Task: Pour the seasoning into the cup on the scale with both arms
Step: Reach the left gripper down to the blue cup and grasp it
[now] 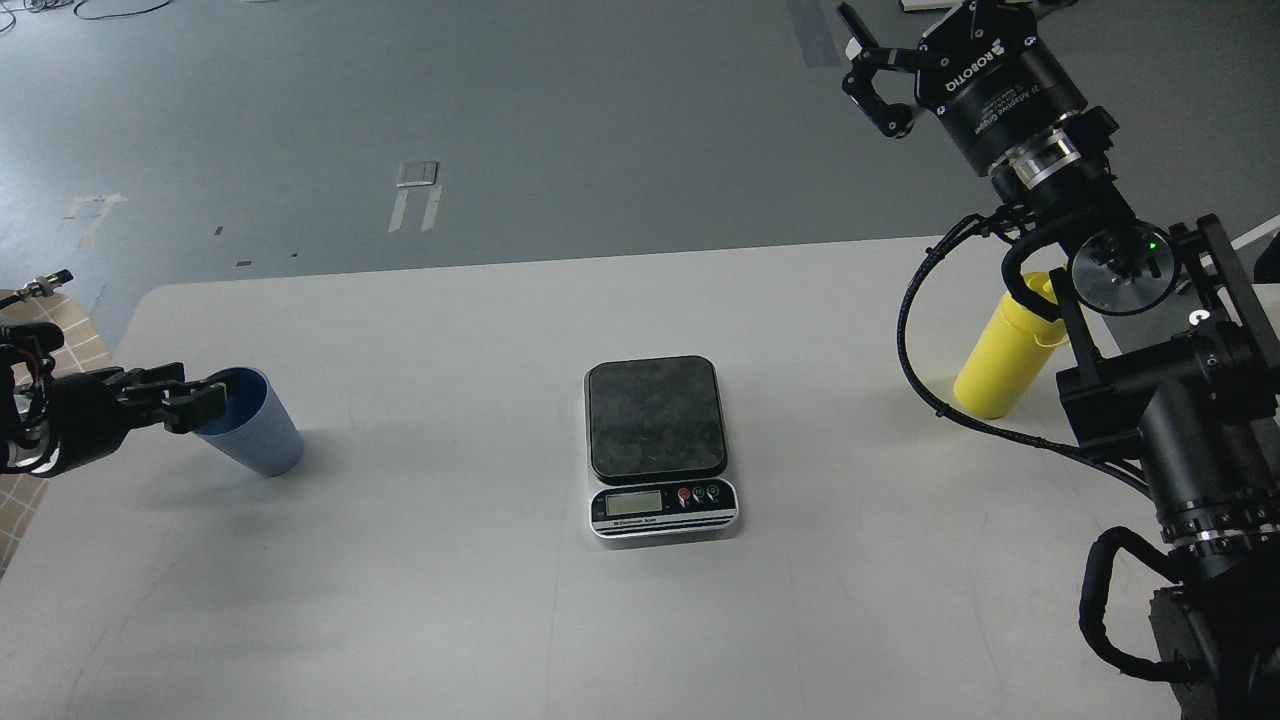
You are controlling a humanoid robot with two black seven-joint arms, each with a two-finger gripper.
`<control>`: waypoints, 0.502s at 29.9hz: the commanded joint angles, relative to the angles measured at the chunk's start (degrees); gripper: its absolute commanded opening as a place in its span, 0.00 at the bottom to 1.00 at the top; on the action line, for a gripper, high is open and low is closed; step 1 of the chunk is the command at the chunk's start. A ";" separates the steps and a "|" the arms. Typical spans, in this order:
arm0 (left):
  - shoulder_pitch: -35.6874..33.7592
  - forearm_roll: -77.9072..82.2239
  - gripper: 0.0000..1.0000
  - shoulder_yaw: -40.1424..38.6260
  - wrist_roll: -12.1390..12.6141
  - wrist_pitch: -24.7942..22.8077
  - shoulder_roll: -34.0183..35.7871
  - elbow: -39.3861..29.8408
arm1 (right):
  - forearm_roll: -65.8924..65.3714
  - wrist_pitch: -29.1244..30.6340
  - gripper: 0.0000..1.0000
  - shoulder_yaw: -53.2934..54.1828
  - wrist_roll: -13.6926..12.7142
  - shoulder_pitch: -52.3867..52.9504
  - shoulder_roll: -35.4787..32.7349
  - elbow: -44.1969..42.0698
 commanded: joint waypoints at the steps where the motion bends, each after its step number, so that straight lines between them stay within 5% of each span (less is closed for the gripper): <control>1: 0.02 -1.46 0.50 0.17 0.00 -0.19 -0.26 1.06 | 0.00 0.00 1.00 -0.04 -0.01 0.00 -0.07 0.09; 6: 1.60 -1.46 0.23 0.26 0.00 -0.10 -0.26 1.24 | 0.00 0.00 1.00 0.05 -0.01 0.00 0.02 0.00; 13: 2.04 -1.46 0.00 0.26 0.00 -0.10 -0.26 1.24 | 0.00 0.00 1.00 0.31 -0.01 0.00 0.02 -0.08; 15: 1.95 -1.38 0.00 0.26 0.00 -0.10 -0.17 1.24 | 0.00 0.00 1.00 0.40 -0.01 0.09 0.02 -0.09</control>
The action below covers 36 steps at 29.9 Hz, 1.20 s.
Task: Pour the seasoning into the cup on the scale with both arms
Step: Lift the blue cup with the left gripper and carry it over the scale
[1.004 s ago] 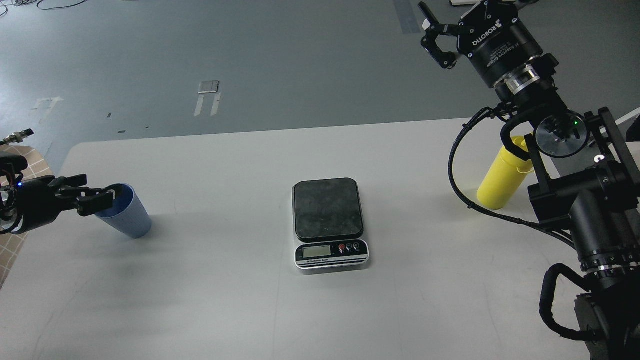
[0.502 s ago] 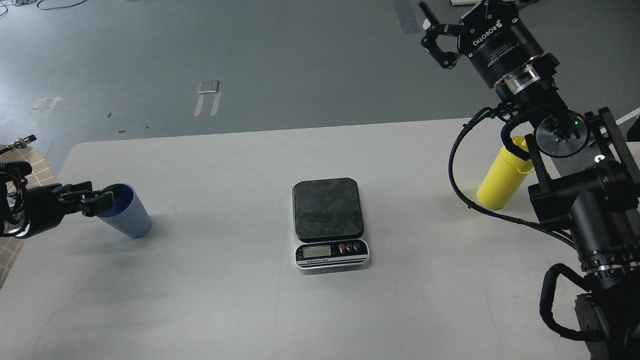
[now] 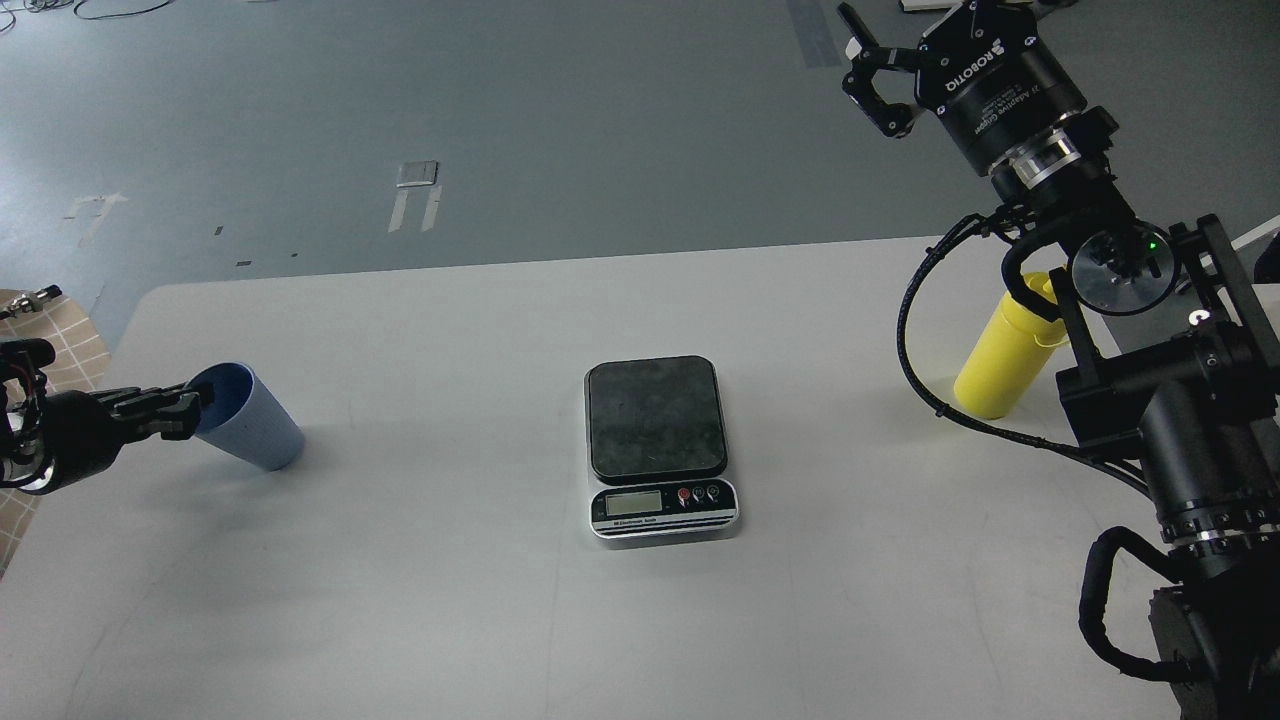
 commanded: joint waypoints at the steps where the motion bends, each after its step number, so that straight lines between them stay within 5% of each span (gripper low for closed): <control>1: -0.11 0.18 0.00 -0.09 0.00 -0.03 0.08 -0.01 | 0.00 0.00 1.00 0.20 0.01 0.09 0.00 -0.17; 11: -11.18 0.09 0.00 -0.71 0.00 -2.48 0.43 -2.55 | 0.00 0.00 1.00 0.20 0.01 0.61 0.09 -0.26; 17: -20.67 0.18 0.00 -0.71 0.00 -10.21 -1.32 -13.62 | 0.00 0.00 1.00 0.29 0.01 0.79 0.09 -0.26; 36: -27.89 15.73 0.00 0.34 0.00 -22.09 -29.44 -17.41 | 0.00 0.00 1.00 2.39 0.01 1.67 0.09 -0.35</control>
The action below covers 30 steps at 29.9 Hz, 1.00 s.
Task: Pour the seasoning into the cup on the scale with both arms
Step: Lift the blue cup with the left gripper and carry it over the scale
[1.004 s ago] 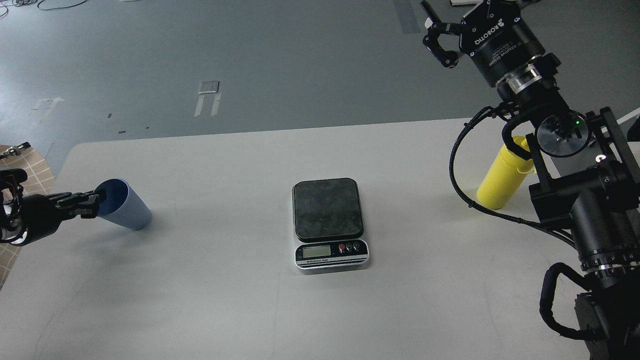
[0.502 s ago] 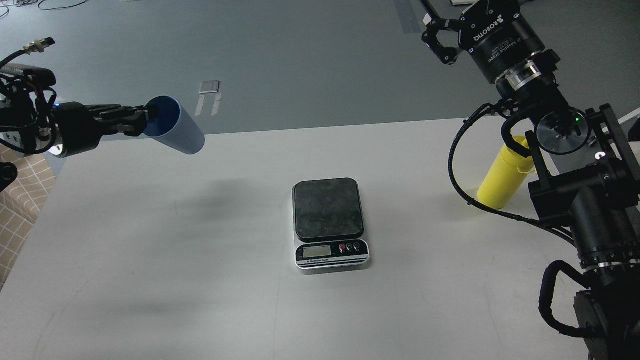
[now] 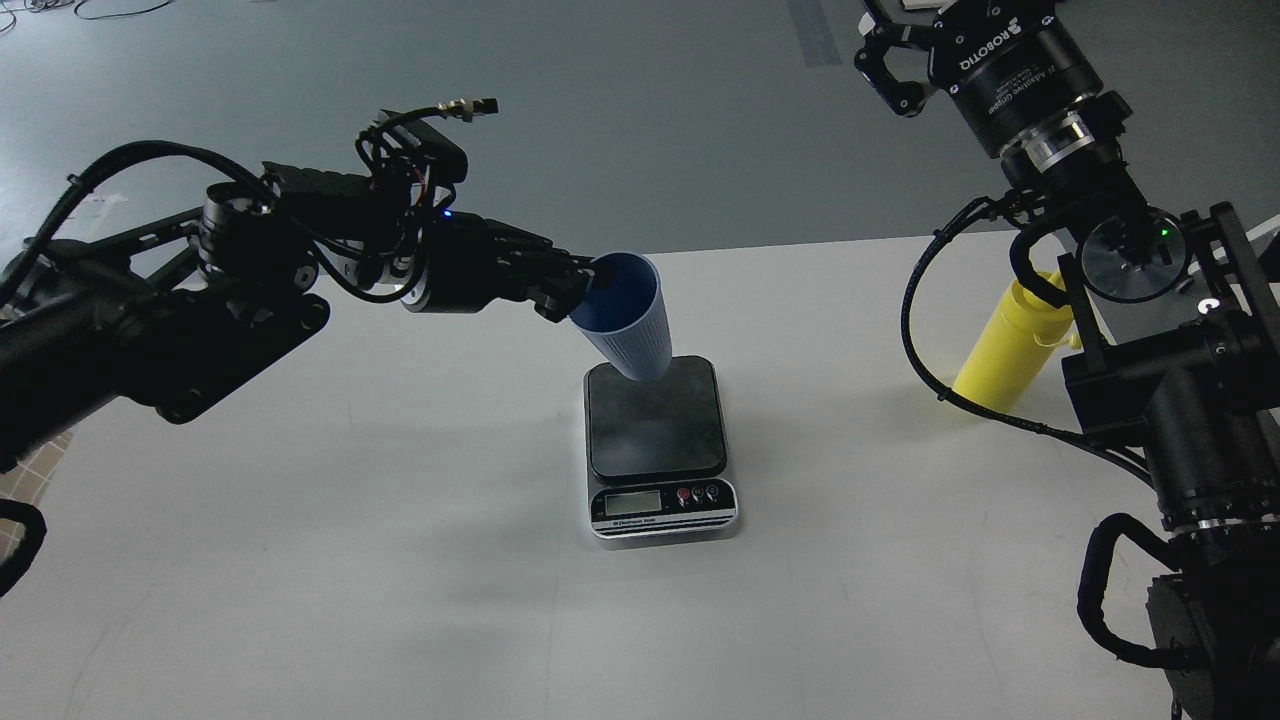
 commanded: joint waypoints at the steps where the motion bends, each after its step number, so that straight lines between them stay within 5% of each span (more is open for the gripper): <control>1: 0.03 2.93 0.00 0.25 0.00 -1.03 -2.88 0.09 | 0.00 0.00 1.00 0.76 0.01 0.03 -0.07 0.08; 30: -1.12 7.86 0.00 4.20 0.00 -1.70 -7.99 6.77 | 0.18 0.00 1.00 1.11 0.01 -0.23 0.02 0.08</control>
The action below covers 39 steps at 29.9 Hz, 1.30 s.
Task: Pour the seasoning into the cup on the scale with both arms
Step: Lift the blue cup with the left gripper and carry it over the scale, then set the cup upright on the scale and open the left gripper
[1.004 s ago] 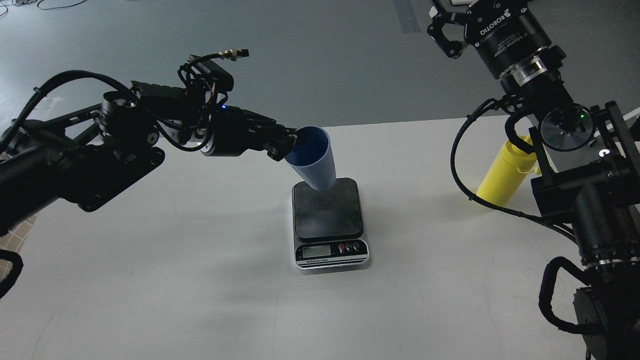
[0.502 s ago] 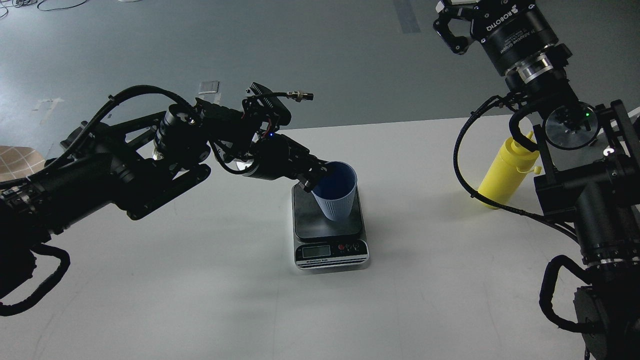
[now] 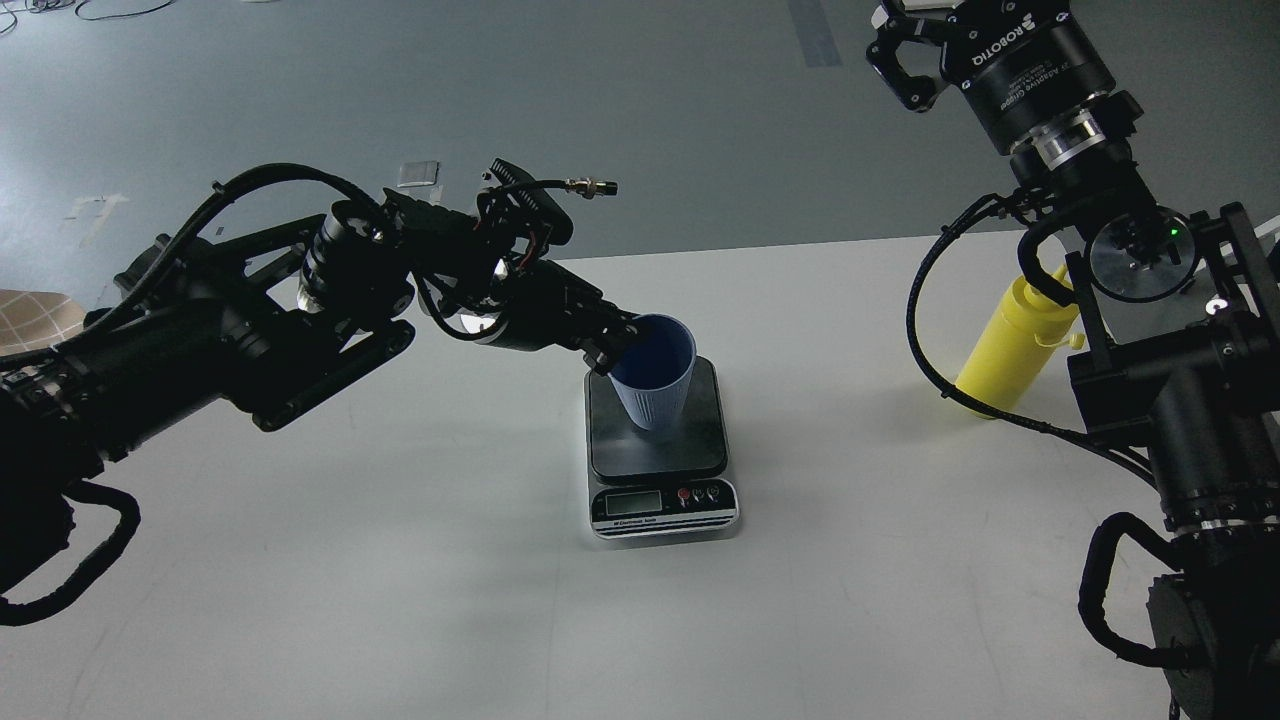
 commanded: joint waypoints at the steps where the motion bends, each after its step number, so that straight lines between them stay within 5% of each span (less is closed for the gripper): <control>1: 0.04 0.07 0.00 0.08 0.00 0.00 -0.51 0.83 | -0.08 0.00 1.00 0.00 0.00 0.17 0.00 0.00; 9: -0.40 -0.02 0.00 0.79 0.00 0.00 -1.30 1.45 | 0.10 0.00 1.00 0.00 0.00 0.17 0.00 0.00; 14: -0.48 -0.02 0.08 0.79 0.14 0.00 -1.30 1.45 | 0.10 0.00 1.00 0.00 0.00 0.17 0.00 0.00; 16: -0.57 -0.11 0.27 0.79 0.49 0.00 -1.30 1.45 | 0.10 0.00 1.00 0.00 0.00 0.26 0.00 0.00; 26: -0.48 -0.46 0.50 0.70 1.81 0.00 -1.30 1.36 | 0.10 0.00 1.00 0.00 0.00 0.43 0.00 0.00; 32: -1.01 -1.25 0.82 0.00 1.90 0.00 -1.30 1.01 | 0.10 0.00 1.00 0.00 0.00 0.35 0.00 0.00; 39: -3.56 -8.71 0.92 -0.27 1.90 0.00 -0.69 0.40 | 0.10 0.00 1.00 0.00 0.00 0.35 0.00 0.00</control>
